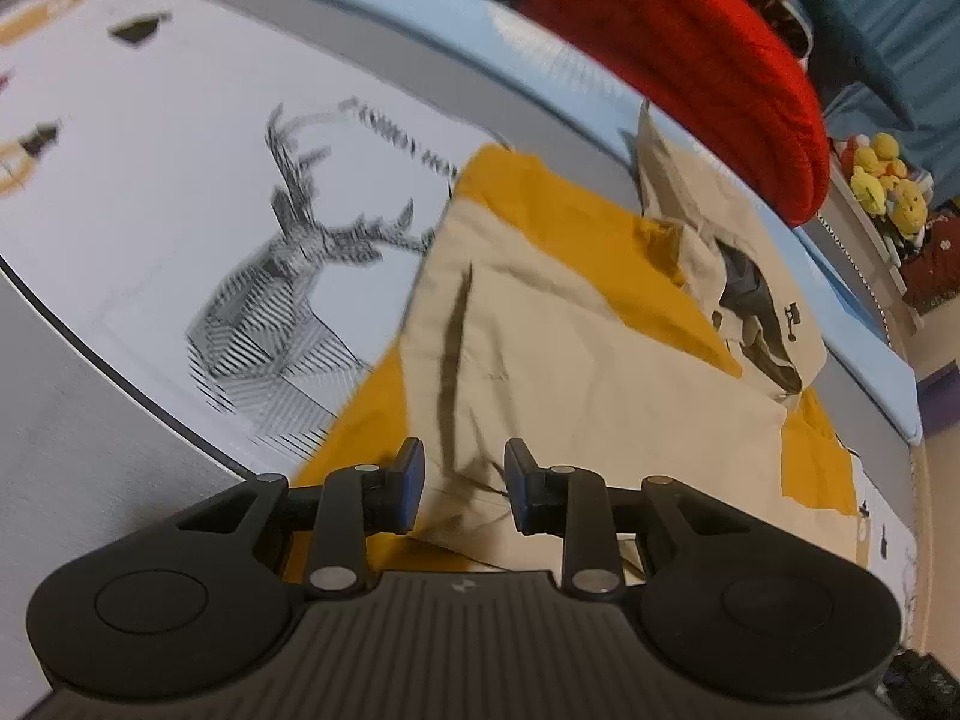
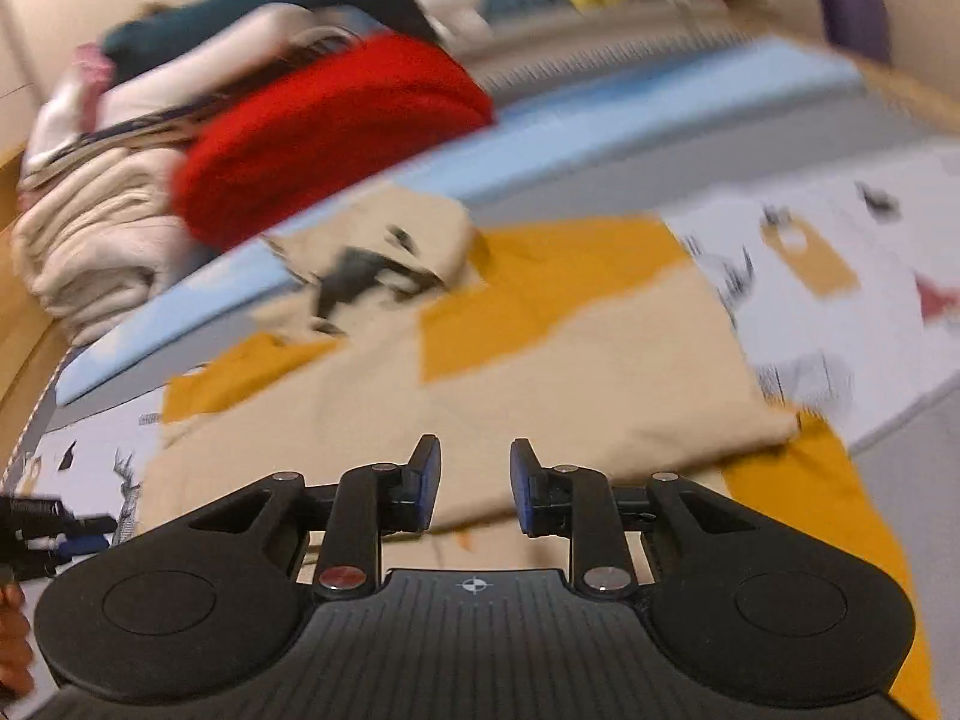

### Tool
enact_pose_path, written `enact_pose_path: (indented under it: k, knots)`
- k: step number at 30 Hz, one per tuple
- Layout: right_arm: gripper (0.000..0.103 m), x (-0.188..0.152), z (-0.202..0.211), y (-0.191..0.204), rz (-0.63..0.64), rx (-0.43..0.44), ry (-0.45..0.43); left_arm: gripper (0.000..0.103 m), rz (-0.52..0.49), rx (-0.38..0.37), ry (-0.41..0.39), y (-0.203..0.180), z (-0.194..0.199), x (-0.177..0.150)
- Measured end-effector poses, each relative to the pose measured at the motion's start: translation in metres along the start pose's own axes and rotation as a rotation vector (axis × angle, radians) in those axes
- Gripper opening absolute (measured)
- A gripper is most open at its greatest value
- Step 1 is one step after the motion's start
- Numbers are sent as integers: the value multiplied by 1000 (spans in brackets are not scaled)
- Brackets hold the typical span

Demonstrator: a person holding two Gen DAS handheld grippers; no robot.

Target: Fold large clothes

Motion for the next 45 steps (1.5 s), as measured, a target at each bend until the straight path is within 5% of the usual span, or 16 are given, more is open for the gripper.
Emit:
enact_pose_path:
  k: [10, 11, 13, 17, 20, 22, 25, 27, 30, 34, 37, 45]
  knots:
    - [28, -9, -53, -77, -363, -110, 159, 32, 53, 33, 15, 0, -28, 1]
    - [28, -10, -57, -82, -397, -110, 166, 29, 62, 20, 16, -1, -28, 1]
    - [28, -10, -62, -86, -428, -113, 166, 5, 66, -2, 8, -5, -27, 3]
    - [28, -9, -65, -91, -453, -102, 153, 1, 18, -44, -113, -20, -2, 19]
    - [4, -5, -60, -89, -462, -96, 115, 0, -6, -44, -185, -25, 14, 28]
    - [3, -7, -59, -89, -478, -97, 113, 1, -1, -8, -145, -20, 7, 25]
    - [5, -14, -61, -92, -465, -169, 159, 5, -16, 59, -56, -13, -6, 17]
    - [10, -10, -53, -85, -406, -225, 134, 11, -81, 94, -140, -20, 8, 23]
    - [10, 5, -35, -60, -218, -293, 19, 15, -164, 48, -207, -39, 20, 26]
    - [19, 17, -33, -31, -69, -220, -79, 24, -192, 48, -109, -46, -7, 8]
    - [35, 13, -56, -28, -81, -88, -26, 26, -182, 92, -7, -41, -31, -8]
    - [35, -13, -95, -57, -114, -222, 168, 38, -177, 101, -1, -41, -35, -15]
Point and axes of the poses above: each gripper's, at about its wrist camera, not at the fingertips, and z roughly against the way its jaws point, y to its left, x to its top, the point moved 7 cm from there along -z, roughly the way its jaws point, and after that the axes turned 2 degrees about x, right-handed, at the moved point
